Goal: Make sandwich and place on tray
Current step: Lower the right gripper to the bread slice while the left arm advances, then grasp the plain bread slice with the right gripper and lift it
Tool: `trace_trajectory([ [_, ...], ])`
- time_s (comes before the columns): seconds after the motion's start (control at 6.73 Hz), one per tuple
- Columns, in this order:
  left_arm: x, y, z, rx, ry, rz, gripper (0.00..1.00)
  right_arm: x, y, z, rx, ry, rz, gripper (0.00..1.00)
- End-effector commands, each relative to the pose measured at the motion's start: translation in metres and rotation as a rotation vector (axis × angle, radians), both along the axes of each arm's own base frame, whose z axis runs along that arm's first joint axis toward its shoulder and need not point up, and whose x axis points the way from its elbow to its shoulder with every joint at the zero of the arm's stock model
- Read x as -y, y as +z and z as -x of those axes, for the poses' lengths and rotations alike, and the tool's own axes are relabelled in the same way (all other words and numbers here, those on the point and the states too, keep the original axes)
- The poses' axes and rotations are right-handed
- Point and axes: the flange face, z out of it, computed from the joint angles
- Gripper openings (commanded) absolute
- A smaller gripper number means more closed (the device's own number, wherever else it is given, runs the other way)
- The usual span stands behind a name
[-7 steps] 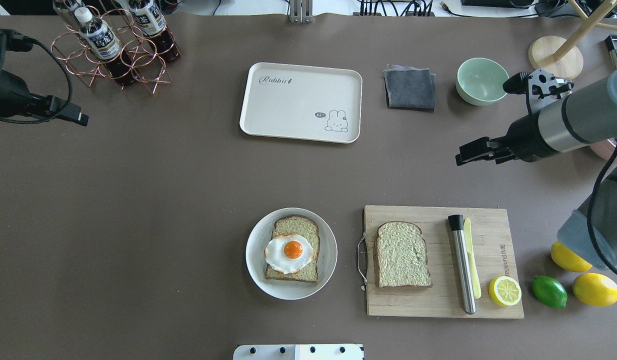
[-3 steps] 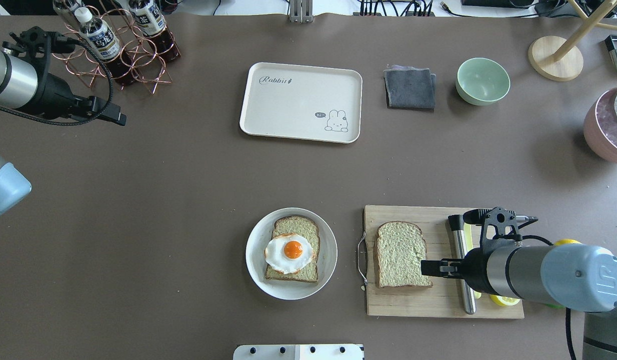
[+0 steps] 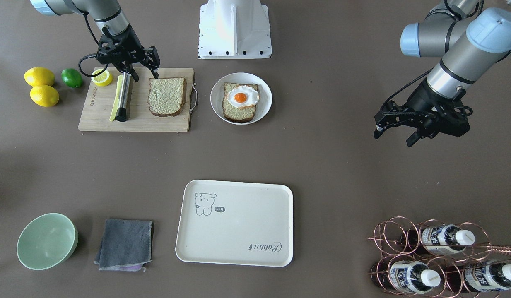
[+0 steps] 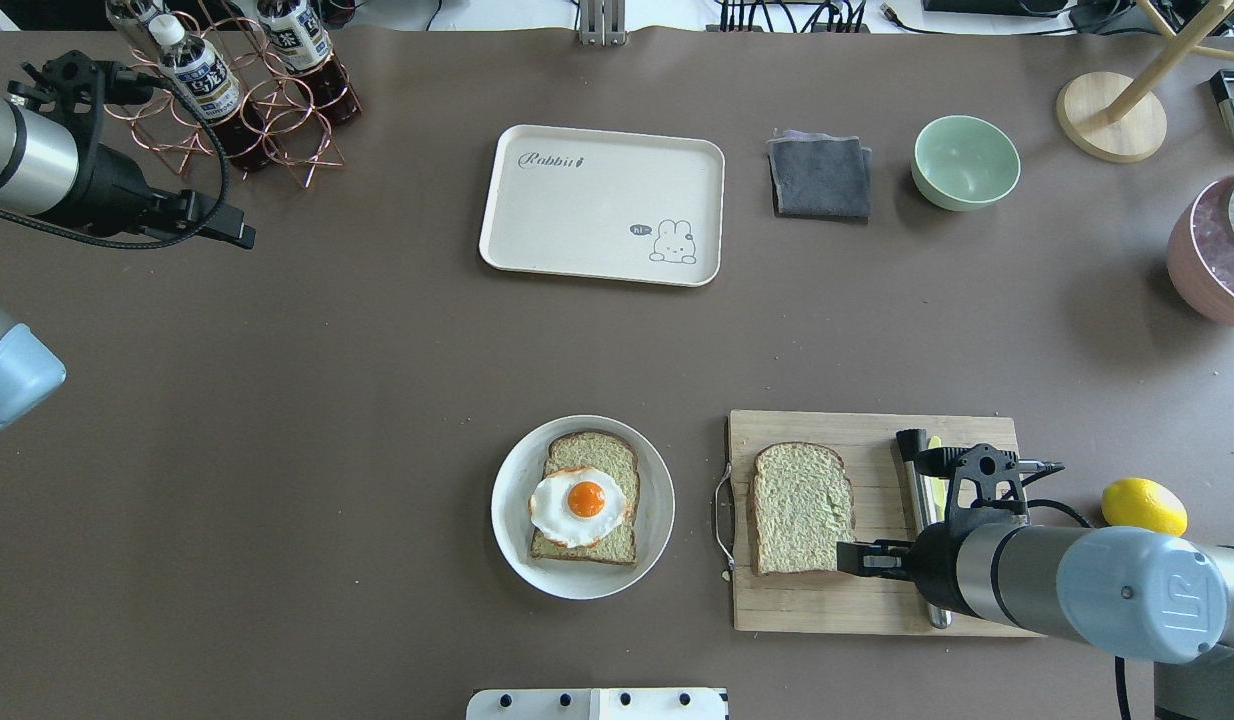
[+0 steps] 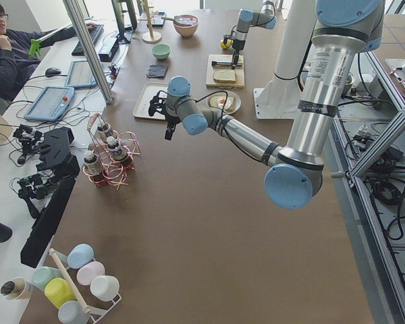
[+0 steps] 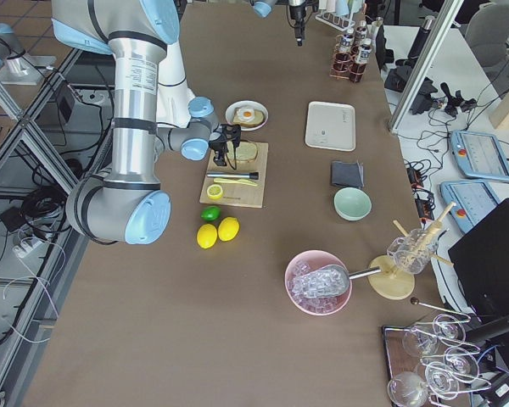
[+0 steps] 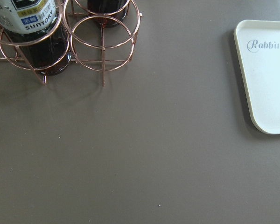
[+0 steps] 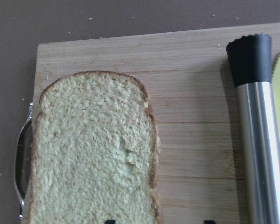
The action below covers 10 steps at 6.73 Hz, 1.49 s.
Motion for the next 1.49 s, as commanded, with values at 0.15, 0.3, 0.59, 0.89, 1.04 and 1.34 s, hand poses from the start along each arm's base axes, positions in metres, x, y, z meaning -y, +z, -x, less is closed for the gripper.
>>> trace_trajectory([
  [0.15, 0.000, -0.001, 0.000, 0.001, -0.006, -0.005, 0.99, -0.002, -0.002, 0.013, 0.009, 0.003, -0.009, 0.62],
  [0.3, 0.000, -0.001, 0.000, 0.001, -0.006, -0.005, 0.99, -0.003, -0.005, 0.016, 0.015, 0.004, -0.010, 0.52],
  [0.59, 0.000, -0.002, 0.000, 0.001, -0.006, -0.007, 0.99, -0.004, -0.006, 0.018, 0.021, 0.024, -0.001, 0.04],
  [0.89, 0.002, -0.006, -0.001, -0.003, -0.006, -0.012, 0.99, -0.004, -0.009, 0.016, 0.026, 0.025, -0.004, 0.00],
  [1.04, 0.002, -0.005, -0.001, -0.001, -0.006, -0.009, 0.99, -0.001, -0.017, 0.011, 0.042, 0.030, -0.003, 0.00],
  [1.34, 0.002, -0.004, -0.001, 0.000, -0.006, -0.008, 0.99, 0.010, -0.055, -0.017, 0.125, 0.025, 0.015, 0.00],
])
